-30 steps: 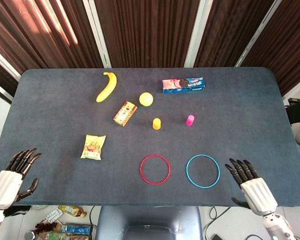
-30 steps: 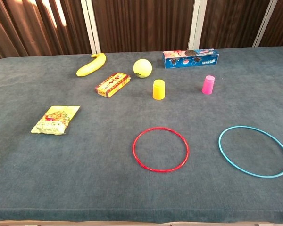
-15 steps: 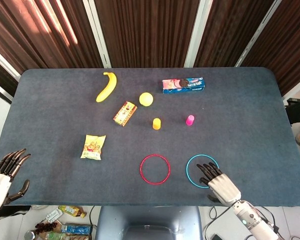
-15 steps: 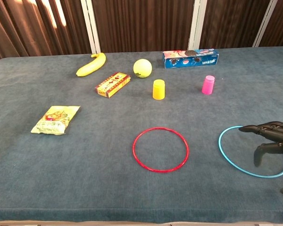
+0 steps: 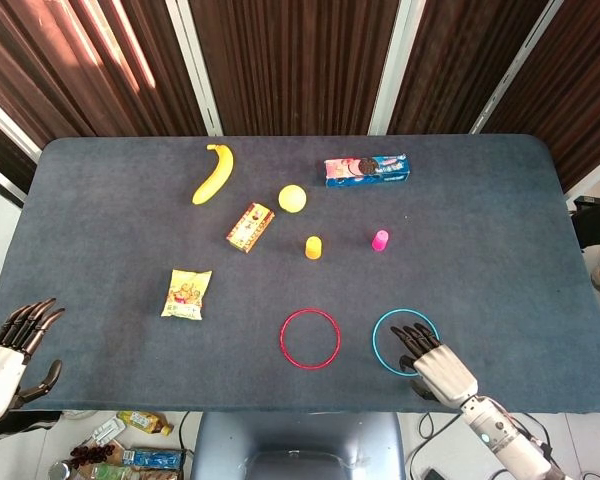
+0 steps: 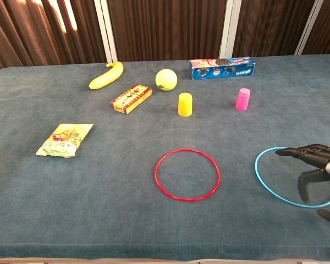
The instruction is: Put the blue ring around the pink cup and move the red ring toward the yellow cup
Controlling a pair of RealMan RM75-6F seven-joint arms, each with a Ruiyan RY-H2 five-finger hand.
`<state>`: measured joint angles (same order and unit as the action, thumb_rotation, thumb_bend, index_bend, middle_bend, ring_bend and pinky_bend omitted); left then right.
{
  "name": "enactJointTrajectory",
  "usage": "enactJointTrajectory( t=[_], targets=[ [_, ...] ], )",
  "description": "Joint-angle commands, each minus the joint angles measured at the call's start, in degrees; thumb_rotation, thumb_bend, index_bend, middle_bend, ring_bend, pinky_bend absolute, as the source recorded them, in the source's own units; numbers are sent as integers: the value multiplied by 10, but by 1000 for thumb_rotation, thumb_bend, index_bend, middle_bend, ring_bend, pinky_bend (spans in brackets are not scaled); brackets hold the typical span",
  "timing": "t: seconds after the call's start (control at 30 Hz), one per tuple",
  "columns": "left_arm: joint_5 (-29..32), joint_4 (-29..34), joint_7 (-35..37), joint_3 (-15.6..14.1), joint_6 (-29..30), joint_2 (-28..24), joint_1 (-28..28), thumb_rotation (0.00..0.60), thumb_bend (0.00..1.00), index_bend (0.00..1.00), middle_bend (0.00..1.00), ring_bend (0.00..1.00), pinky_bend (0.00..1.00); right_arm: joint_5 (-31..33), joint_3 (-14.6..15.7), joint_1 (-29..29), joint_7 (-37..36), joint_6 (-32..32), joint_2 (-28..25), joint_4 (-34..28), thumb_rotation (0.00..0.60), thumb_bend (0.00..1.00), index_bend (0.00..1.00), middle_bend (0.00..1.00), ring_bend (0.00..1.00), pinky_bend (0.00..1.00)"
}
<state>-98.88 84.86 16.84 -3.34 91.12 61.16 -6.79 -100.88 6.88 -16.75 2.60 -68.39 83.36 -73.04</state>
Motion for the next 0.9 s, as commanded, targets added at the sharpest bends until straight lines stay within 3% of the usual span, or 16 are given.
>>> enactJointTrajectory(
  t=[0.03,0.9],
  targets=[
    [1,1,-4,0,-2,1,-1,600,472,94,0,0,88,7,3,3,-9,-3,0,9,600,481,613,42,0,0],
    [1,4,-11,1,-7,2,-3,600,471,94,0,0,88,24,13,6,-23,-11,14,39,600,480,653,56,0,0]
  ],
)
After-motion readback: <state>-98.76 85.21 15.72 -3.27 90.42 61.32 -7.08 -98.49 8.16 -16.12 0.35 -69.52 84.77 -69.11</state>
